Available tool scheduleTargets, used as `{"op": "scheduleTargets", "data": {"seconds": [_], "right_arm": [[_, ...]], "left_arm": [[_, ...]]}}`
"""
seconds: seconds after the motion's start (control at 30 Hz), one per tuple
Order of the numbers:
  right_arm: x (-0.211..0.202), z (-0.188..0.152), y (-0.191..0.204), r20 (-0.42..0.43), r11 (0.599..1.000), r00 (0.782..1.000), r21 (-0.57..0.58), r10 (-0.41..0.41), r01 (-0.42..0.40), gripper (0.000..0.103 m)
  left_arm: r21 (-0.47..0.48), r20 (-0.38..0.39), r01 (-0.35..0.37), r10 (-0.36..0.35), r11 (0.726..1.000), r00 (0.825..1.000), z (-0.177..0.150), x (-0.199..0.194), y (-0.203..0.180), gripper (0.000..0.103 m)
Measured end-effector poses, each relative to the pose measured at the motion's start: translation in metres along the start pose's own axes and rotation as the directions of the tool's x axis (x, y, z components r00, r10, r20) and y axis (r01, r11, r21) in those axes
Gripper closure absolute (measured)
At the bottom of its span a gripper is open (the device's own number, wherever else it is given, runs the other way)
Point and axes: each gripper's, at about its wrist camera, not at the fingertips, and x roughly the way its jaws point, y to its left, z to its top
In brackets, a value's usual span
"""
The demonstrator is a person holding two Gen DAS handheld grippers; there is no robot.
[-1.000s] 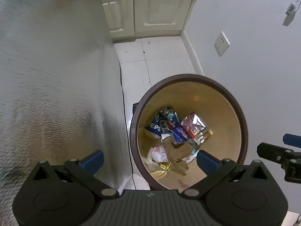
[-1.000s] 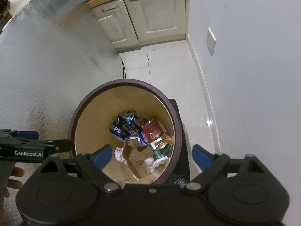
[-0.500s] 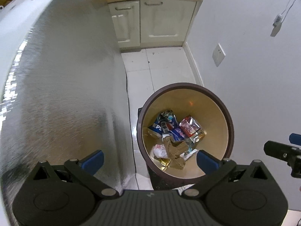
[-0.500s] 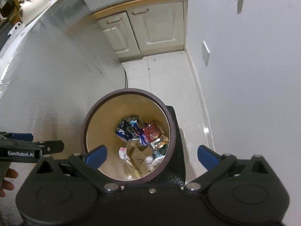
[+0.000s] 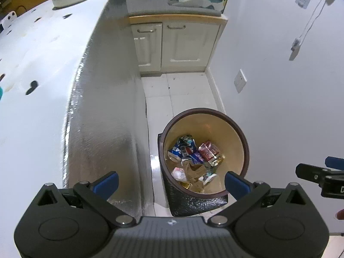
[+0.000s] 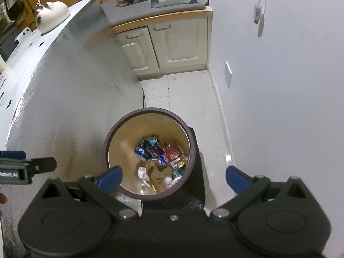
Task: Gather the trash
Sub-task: 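Lift both tools from the bin back toward the table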
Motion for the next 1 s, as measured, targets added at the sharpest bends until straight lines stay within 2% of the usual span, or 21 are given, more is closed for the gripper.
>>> {"op": "scheduleTargets", "data": {"seconds": [0.27, 0.57, 1.0], "right_arm": [[-0.039, -0.014, 0.01, 0.039, 1.0, 0.999, -0.021, -0.009, 0.01, 0.0], [-0.086, -0.029, 0.03, 0.103, 0.999, 0.995, -0.04, -0.01, 0.014, 0.0], [-0.153, -0.052, 0.082, 0.226, 0.999, 0.974, -0.031, -0.025, 0.033, 0.0]], "left_arm": [[-0.01, 0.053, 0.031, -0.031, 0.999, 0.998, -0.017, -0.042, 0.004, 0.0], [-0.002, 0.14, 0.069, -0.068, 0.998, 0.988, -0.032, -0.094, 0.02, 0.0], [0.024, 0.266, 0.128, -0.13, 0.991, 0.955, -0.057, -0.178, 0.069, 0.0]]}}
